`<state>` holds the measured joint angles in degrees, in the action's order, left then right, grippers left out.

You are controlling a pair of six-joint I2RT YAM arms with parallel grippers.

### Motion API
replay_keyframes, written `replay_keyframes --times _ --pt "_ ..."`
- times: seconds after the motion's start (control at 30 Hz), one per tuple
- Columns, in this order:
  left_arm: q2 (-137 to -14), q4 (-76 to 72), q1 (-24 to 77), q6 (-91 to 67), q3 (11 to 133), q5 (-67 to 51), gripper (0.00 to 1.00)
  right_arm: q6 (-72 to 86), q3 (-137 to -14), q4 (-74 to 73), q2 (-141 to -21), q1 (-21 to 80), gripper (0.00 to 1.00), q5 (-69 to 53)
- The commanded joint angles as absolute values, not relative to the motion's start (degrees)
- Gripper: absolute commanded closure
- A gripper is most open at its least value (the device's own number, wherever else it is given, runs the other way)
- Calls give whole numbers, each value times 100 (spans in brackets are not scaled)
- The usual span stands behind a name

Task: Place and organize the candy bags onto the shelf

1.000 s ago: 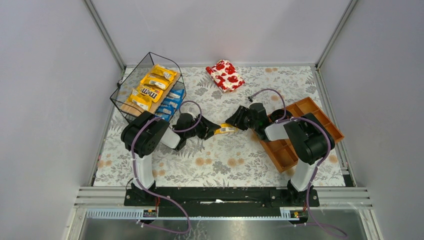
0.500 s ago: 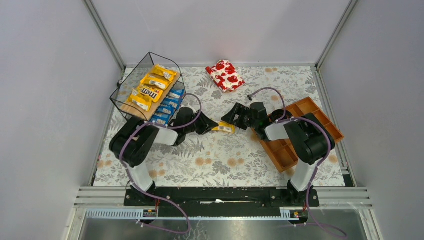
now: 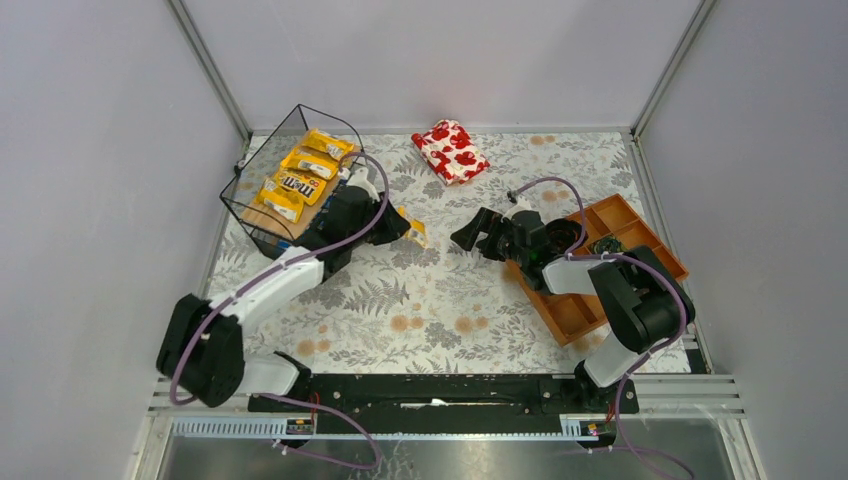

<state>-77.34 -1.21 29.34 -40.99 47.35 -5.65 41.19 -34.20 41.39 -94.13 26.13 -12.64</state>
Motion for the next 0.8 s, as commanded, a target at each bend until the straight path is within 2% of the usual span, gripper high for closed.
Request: replay_keyframes --times 0.0,0.23,0.4,0.57,0.77 --pt "-7029 1198 2935 -2916 5467 243 75 3997 -3431 4343 -9321 2582 0 -1095" --pt "-6263 2820 2936 -1348 7051 1500 75 4021 -3457 4367 -9386 2584 0 -1163" --pt "-5947 3351 2941 -402 7859 2472 81 4028 -3472 4388 -9426 2579 0 -1208" --pt "-5863 3418 2944 372 7927 3868 81 4044 -3479 4414 -9456 2580 0 -1227" --pt "-5975 2838 3014 1290 7354 5423 80 4076 -3502 4439 -9517 2582 0 -1270"
